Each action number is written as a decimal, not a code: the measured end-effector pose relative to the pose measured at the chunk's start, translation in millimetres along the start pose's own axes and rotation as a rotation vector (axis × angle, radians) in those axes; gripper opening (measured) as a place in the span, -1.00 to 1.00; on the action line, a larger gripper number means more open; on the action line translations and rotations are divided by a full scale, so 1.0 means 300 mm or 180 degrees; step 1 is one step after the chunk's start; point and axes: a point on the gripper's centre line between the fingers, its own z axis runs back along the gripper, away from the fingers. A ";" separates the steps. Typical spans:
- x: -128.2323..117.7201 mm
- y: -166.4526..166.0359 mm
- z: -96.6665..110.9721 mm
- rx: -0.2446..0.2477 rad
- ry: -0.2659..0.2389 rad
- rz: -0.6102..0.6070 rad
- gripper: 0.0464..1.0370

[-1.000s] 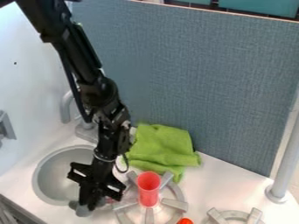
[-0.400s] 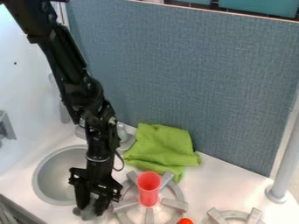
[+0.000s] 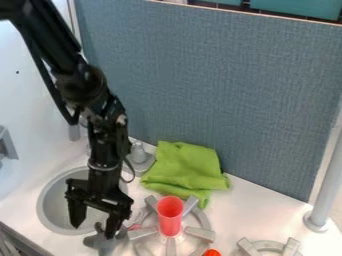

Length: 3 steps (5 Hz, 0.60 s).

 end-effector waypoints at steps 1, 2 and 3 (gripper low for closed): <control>-0.071 -0.067 0.047 0.0075 -0.0047 -0.0110 0.93; -0.152 -0.168 0.114 0.0124 -0.0297 -0.0435 0.93; -0.200 -0.282 0.147 0.0150 -0.0407 -0.0816 0.93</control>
